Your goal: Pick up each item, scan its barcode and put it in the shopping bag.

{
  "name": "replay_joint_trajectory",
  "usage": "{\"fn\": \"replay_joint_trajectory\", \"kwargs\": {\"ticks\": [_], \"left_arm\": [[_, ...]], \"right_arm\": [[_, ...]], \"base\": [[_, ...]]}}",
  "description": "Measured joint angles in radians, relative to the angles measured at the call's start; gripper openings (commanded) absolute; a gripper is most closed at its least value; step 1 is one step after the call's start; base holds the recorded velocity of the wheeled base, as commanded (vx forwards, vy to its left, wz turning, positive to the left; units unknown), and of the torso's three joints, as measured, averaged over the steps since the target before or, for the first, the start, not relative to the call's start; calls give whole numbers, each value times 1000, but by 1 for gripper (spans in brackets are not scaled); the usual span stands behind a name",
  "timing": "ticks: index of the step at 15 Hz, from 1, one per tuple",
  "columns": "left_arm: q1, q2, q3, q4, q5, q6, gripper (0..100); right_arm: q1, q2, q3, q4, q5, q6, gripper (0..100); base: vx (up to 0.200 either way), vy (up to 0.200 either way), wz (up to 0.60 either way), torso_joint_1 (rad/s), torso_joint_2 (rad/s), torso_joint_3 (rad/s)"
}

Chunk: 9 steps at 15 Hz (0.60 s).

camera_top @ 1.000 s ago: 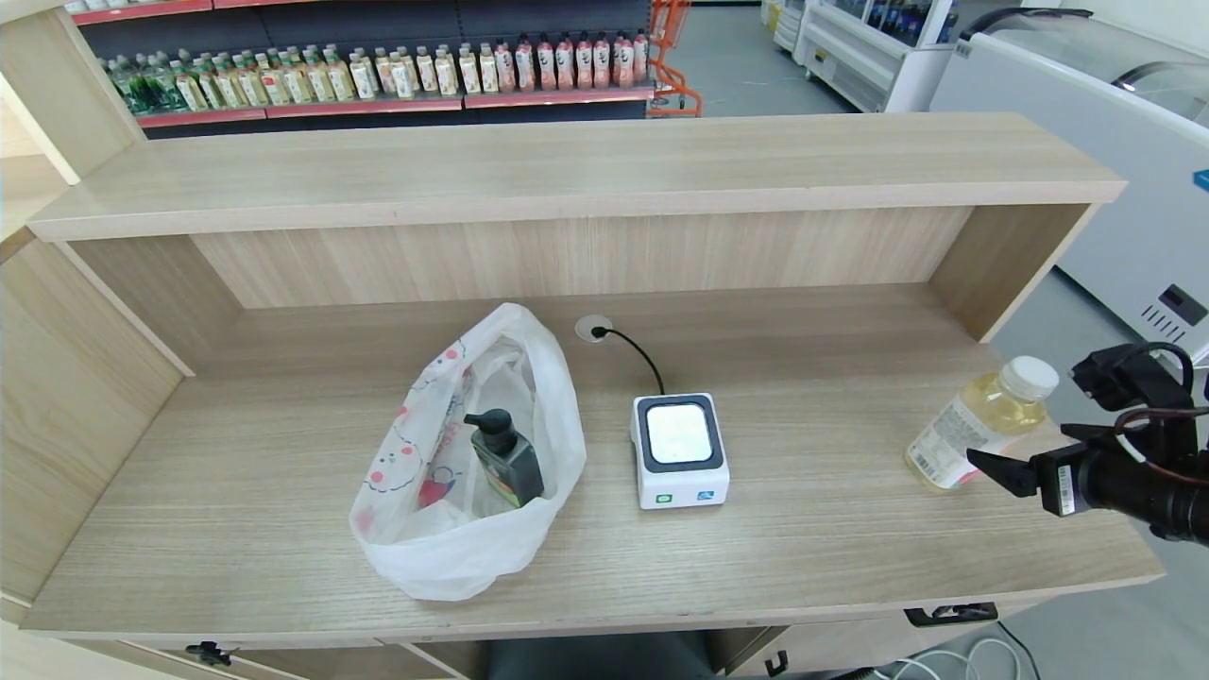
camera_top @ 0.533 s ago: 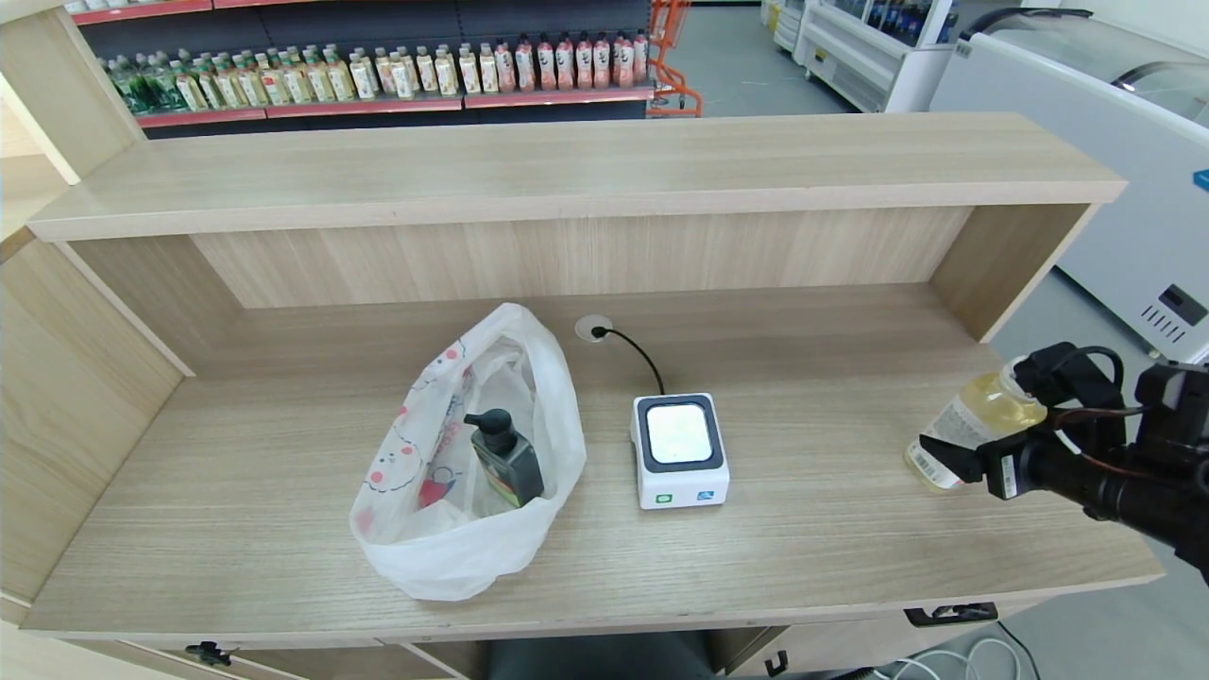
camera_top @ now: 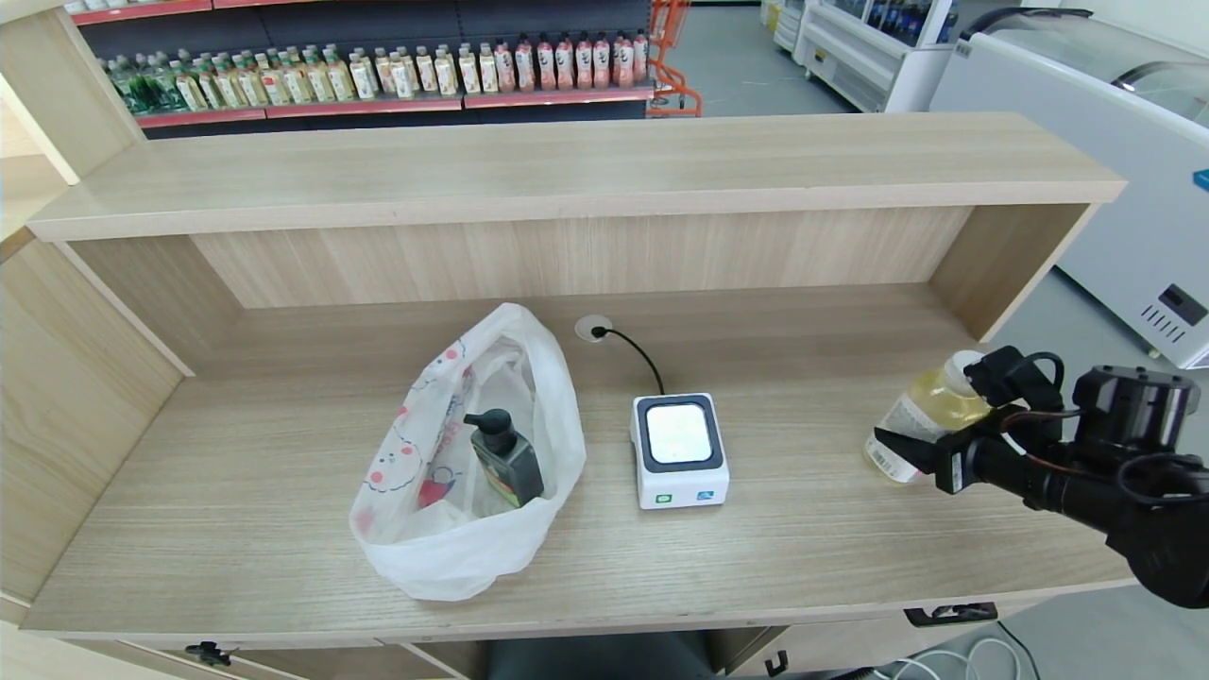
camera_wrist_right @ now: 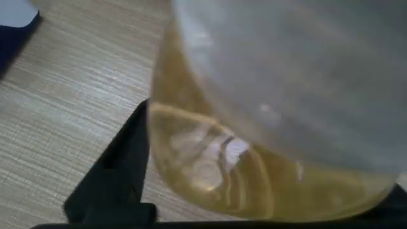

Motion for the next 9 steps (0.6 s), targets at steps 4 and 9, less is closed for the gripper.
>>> {"fn": "replay_joint_trajectory", "kwargs": {"ticks": [4,9], "left_arm": [[0,0,0,0,0,0,100],[0,0,0,0,0,0,100]], "right_arm": [[1,27,-23,-5,6,3,0],[116,31,-43,21,14,190,0]], "base": [[0,0,0,0,0,0],[0,0,0,0,0,0]]}}
